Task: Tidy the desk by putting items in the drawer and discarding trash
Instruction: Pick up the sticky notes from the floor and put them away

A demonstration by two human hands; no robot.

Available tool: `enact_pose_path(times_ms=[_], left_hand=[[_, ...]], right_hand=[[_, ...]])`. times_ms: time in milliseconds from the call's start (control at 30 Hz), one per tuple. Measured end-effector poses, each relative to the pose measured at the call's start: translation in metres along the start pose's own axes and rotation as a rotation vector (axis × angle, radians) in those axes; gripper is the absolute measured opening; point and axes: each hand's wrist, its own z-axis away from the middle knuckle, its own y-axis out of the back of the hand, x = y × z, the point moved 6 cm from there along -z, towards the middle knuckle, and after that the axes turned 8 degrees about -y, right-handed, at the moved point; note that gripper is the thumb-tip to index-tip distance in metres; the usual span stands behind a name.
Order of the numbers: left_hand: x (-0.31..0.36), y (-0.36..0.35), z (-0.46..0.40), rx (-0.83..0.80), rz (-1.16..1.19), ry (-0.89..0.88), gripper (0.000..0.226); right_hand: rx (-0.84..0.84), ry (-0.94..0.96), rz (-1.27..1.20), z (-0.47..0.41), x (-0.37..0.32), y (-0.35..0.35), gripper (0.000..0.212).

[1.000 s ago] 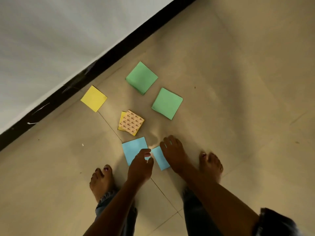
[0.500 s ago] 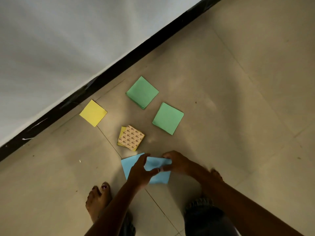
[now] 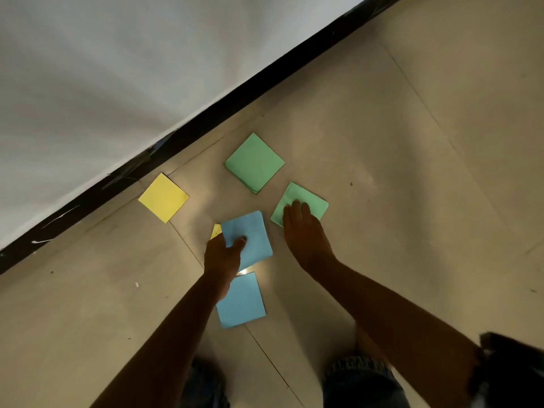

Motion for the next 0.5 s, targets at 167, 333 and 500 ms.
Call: enact_pose_path(times_ms=[167, 333, 500], left_hand=[[-0.010, 0.001, 0.005, -0.005, -0.006, 0.016, 0.037], [-0.015, 0.000, 0.003, 0.048, 0.230, 0.129, 0.033], [-0.005, -0.015, 0.004, -0.048, 0.818, 0.369, 0.037]], right_hand=[[-0.004, 0.037, 0.003, -0.006, 0.007, 0.013, 0.037], [-0.019, -0.204, -0.572, -0.008, 0.016, 0.044, 0.035], [0.306, 0.225, -0.643, 0.037, -0.039, 0.079, 0.033]])
